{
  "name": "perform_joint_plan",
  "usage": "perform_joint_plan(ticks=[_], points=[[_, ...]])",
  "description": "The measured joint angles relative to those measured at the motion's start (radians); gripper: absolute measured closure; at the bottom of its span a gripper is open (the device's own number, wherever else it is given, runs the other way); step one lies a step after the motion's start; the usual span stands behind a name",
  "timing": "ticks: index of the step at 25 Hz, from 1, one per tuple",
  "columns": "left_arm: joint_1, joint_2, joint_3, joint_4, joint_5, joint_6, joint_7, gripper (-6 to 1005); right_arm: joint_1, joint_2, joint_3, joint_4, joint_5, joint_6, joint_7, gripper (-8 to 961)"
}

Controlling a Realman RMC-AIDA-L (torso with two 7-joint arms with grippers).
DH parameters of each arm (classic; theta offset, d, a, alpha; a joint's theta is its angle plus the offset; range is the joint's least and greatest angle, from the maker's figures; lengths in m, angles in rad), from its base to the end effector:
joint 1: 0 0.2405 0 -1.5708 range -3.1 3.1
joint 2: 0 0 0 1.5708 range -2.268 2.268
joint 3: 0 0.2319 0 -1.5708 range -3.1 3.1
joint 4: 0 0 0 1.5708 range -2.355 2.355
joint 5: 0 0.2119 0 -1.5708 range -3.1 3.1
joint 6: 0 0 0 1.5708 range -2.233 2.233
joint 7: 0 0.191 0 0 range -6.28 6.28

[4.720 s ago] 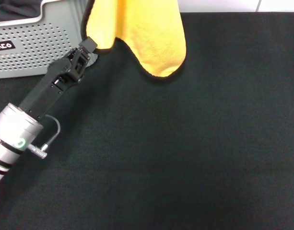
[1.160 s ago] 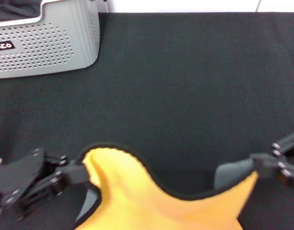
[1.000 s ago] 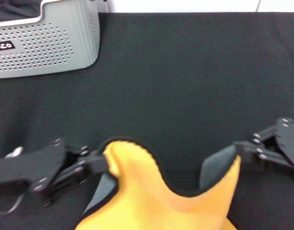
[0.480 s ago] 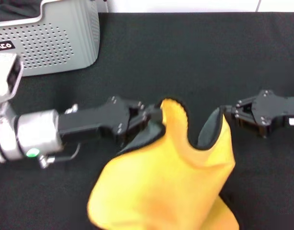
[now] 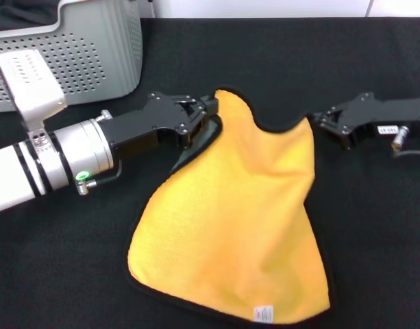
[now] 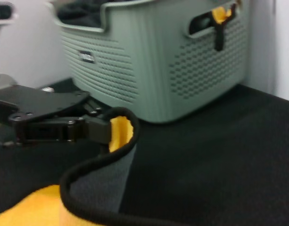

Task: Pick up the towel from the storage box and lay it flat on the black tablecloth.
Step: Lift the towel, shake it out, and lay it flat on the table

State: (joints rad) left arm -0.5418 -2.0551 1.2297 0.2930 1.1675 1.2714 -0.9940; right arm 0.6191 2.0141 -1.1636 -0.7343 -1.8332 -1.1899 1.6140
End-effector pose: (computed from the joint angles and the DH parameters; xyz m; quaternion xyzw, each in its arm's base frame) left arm -0.2113 0.3534 -0.0742 -0.8933 -0.2081 -0.3341 0.2170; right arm 0.1922 0.3954 -0.0487 -0.9563 0.1965 0.1386 0.1666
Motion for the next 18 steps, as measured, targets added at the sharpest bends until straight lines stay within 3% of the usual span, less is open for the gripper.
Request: perform_joint_plan(ticks=[9, 18], points=[[-0.006, -0.02, -0.001, 0.001, -0.074, -0.242, 0.104, 988, 0.125, 0.005, -0.018, 0.143, -0.059, 0.195, -0.018, 883], [-0.014, -0.027, 0.004, 0.0, -0.076, -0.295, 0.269, 988, 0.161, 0.01, -0.066, 0.189, -0.083, 0.298, 0.01, 882]])
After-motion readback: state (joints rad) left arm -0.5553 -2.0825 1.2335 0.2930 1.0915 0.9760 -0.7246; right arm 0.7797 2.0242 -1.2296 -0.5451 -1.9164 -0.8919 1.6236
